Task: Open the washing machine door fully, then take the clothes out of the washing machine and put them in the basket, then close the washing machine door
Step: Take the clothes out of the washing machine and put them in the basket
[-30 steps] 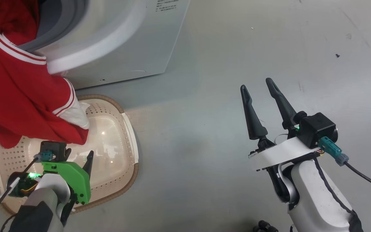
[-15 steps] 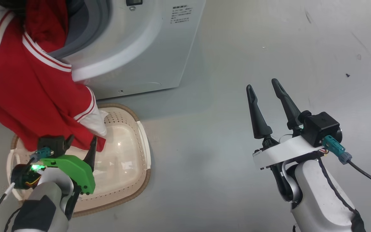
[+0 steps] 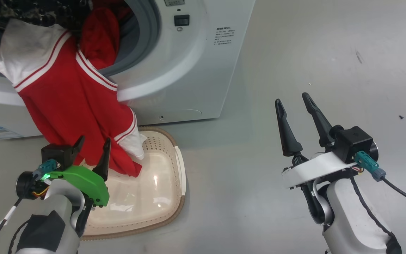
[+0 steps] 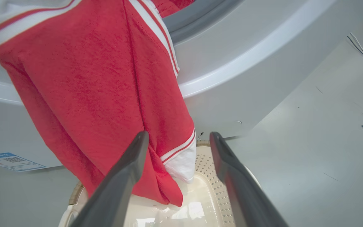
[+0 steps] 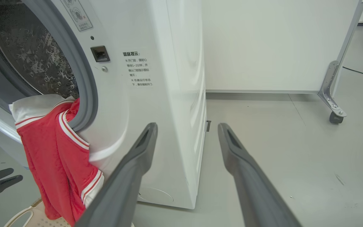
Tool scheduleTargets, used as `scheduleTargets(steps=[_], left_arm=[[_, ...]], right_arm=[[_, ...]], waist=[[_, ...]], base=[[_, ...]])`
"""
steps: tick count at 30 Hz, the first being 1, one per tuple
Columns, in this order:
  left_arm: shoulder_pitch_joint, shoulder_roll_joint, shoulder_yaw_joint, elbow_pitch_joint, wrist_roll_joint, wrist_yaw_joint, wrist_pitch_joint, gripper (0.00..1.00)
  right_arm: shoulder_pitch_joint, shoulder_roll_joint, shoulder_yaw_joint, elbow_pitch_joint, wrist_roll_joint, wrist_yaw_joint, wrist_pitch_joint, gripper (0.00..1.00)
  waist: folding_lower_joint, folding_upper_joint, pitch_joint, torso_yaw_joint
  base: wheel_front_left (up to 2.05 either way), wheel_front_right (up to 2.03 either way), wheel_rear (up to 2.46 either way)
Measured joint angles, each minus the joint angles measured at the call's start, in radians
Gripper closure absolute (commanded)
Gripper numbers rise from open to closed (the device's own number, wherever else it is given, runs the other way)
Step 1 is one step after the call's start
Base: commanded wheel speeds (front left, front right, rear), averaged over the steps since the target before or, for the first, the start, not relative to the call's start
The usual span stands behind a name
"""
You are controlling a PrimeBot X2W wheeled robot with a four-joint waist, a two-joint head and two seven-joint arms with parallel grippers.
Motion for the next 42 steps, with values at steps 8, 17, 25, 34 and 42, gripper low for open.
scheduleTargets(steps=[8,17,25,34,42], left_arm=[[0.012,0.002,0.014,-0.03,0.0,0.0,-0.009,0.0],[0.08,0.007,0.053,-0.069,0.0,0.0,-0.009,0.0],[0.115,0.008,0.104,-0.195,0.0,0.016,-0.009,0.0],[0.183,0.007,0.159,-0.323,0.029,0.036,-0.011,0.0],[0.256,0.003,0.163,-0.376,0.052,0.043,-0.012,0.0]], right_arm=[[0.041,0.0,-0.002,0.018,-0.001,0.012,0.0,0.0],[0.07,0.0,-0.003,0.022,-0.001,0.021,0.0,0.0],[0.096,0.0,-0.016,0.022,-0.001,0.025,0.0,0.0],[0.12,0.0,-0.017,0.022,-0.001,0.033,0.0,0.0],[0.121,0.0,-0.015,0.021,-0.001,0.034,0.0,0.0]], waist=[[0.0,0.0,-0.072,0.043],[0.0,0.0,-0.141,0.069],[0.0,0.0,-0.18,0.077],[0.0,0.0,-0.208,0.082],[0.0,0.0,-0.22,0.079]], base=[[0.0,0.0,0.0],[0.0,0.0,0.0],[0.0,0.0,0.0],[0.0,0.0,0.0],[0.0,0.0,0.0]])
